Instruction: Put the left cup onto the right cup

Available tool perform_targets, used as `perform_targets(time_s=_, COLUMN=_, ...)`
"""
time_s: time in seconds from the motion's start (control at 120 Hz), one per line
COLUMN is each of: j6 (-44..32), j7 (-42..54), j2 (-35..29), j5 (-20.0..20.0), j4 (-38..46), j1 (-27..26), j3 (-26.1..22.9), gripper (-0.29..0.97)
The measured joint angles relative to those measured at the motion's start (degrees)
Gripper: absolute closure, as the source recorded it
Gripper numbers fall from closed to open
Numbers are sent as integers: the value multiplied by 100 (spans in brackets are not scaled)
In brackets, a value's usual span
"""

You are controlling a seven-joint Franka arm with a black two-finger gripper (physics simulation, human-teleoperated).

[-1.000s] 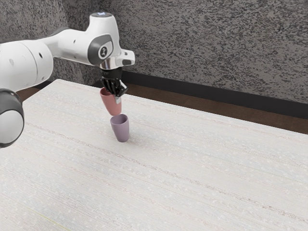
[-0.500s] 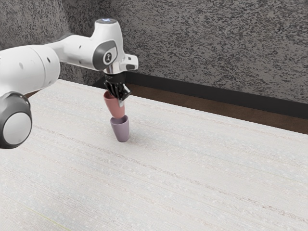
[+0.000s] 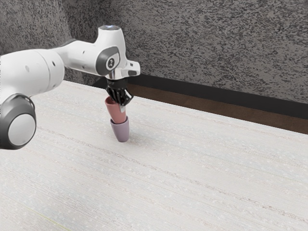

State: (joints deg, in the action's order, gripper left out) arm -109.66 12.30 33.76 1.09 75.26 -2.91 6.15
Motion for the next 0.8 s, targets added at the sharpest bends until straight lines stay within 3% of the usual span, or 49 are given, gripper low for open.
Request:
perform_targets(time_s=0.358, j6=-5, j7=-7, j2=95, j5=-10, j4=2, j1=0, j3=0, gripper=74)
perform_targets(time_s=0.592, j6=-78, j7=9, j2=118, j5=-43, j4=17, j1=-8, j3=-5, gripper=31)
perform_targets(time_s=0.8, j6=-101, j7=19, j2=89, j5=-54, j4=16, j1=-8, j3=-26, gripper=11)
